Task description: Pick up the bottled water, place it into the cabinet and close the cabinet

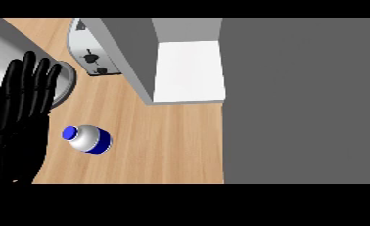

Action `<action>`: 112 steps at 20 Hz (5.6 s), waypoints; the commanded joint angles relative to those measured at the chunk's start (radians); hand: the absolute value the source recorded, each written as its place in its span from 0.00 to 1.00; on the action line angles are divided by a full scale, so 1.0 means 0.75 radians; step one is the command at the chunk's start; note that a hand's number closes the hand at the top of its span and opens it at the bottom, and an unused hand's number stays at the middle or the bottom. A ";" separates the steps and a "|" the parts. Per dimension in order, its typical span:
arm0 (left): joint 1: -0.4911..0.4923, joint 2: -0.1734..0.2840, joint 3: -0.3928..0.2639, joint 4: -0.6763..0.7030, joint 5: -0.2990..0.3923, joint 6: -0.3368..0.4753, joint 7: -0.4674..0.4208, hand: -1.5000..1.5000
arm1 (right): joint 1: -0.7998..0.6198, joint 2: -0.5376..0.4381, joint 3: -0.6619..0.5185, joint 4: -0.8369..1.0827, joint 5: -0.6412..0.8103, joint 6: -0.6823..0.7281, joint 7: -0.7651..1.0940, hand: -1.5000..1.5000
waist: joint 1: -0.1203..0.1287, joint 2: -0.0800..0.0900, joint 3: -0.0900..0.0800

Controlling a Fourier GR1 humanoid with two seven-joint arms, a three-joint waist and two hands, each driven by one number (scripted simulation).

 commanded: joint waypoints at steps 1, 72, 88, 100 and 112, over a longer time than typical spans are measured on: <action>-0.057 0.052 0.017 -0.047 0.087 -0.079 0.083 0.00 | 0.093 0.011 -0.012 -0.063 -0.003 0.002 -0.010 0.00 | 0.030 -0.002 -0.027; 0.368 0.259 0.347 0.405 0.523 -0.702 -0.001 0.00 | 0.896 -0.095 -0.274 -0.607 -0.851 0.513 0.143 0.00 | 0.006 -0.001 -0.030; 0.065 0.272 0.357 1.130 0.176 -0.695 -0.373 0.00 | 1.015 -0.137 -0.338 -0.616 -0.934 0.595 0.052 0.00 | -0.003 0.001 -0.031; -0.131 0.227 0.347 1.640 0.004 -0.587 -0.659 0.00 | 1.057 -0.140 -0.286 -0.649 -0.939 0.593 0.021 0.00 | -0.007 0.005 -0.034; -0.273 0.195 0.314 2.039 -0.026 -0.766 -0.960 0.00 | 1.159 -0.166 -0.310 -0.596 -0.939 0.671 -0.075 0.00 | -0.008 0.003 -0.032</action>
